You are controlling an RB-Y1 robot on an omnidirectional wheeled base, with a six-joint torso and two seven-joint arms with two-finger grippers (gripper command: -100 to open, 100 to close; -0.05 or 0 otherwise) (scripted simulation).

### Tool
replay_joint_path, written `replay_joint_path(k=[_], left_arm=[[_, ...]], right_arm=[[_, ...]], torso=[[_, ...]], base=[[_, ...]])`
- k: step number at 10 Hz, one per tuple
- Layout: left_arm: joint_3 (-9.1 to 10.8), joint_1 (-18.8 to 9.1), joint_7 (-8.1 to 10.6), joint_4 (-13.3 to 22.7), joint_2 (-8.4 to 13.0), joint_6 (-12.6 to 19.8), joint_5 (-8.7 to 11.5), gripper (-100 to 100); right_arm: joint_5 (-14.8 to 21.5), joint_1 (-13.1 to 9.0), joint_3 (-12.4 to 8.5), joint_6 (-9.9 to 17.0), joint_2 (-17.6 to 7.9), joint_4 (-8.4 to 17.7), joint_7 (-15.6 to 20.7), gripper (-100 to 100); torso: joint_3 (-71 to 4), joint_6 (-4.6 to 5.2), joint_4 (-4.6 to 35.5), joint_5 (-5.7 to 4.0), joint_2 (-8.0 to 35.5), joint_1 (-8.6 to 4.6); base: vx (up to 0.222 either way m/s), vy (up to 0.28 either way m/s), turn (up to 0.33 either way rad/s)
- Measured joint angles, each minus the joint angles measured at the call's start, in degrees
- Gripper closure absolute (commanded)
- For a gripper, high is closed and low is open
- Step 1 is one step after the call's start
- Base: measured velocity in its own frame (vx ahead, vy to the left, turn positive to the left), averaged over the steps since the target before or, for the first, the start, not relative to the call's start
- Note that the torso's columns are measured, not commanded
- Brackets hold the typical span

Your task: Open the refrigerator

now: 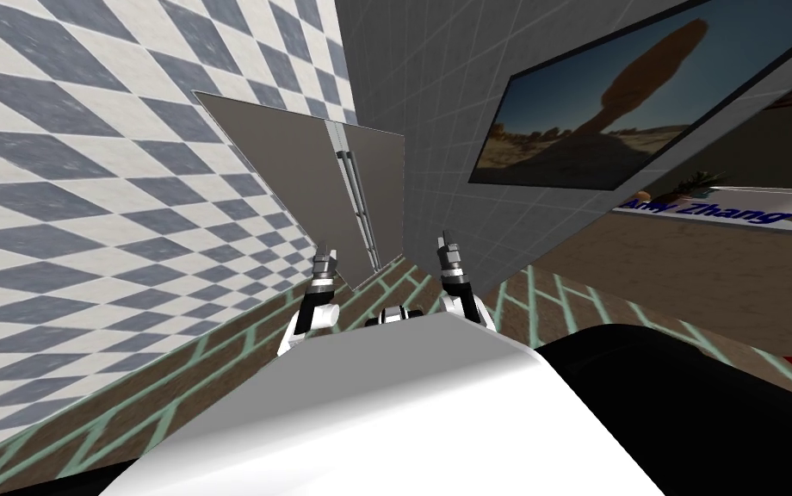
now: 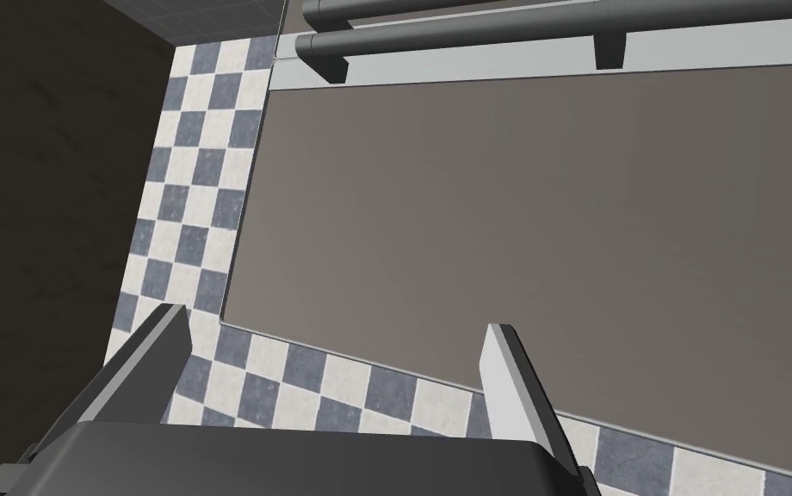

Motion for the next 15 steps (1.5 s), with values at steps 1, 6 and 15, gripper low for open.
replay_joint_path(k=[1,6,15], left_arm=[[0.27,-1.58,-0.2,1.72,0.62,0.84,0.0,-100],[-0.01,-9.27,-2.09,8.12,0.72,4.87,-0.95,-100],[0.02,-23.15,-5.0,21.9,1.99,11.04,-2.23,-100]], right_arm=[[0.0,0.0,0.0,0.0,0.0,0.0,0.0,0],[0.0,0.0,0.0,0.0,0.0,0.0,0.0,0],[0.0,0.0,0.0,0.0,0.0,0.0,0.0,0]], torso=[[-0.02,0.0,-0.01,0.01,-0.03,0.04],[-0.04,0.0,-0.02,0.01,-0.06,0.05],[-0.03,0.0,-0.01,0.01,-0.04,0.02]], base=[[0.012,0.024,-0.038],[0.013,0.024,-0.059],[0.013,0.028,-0.06]])
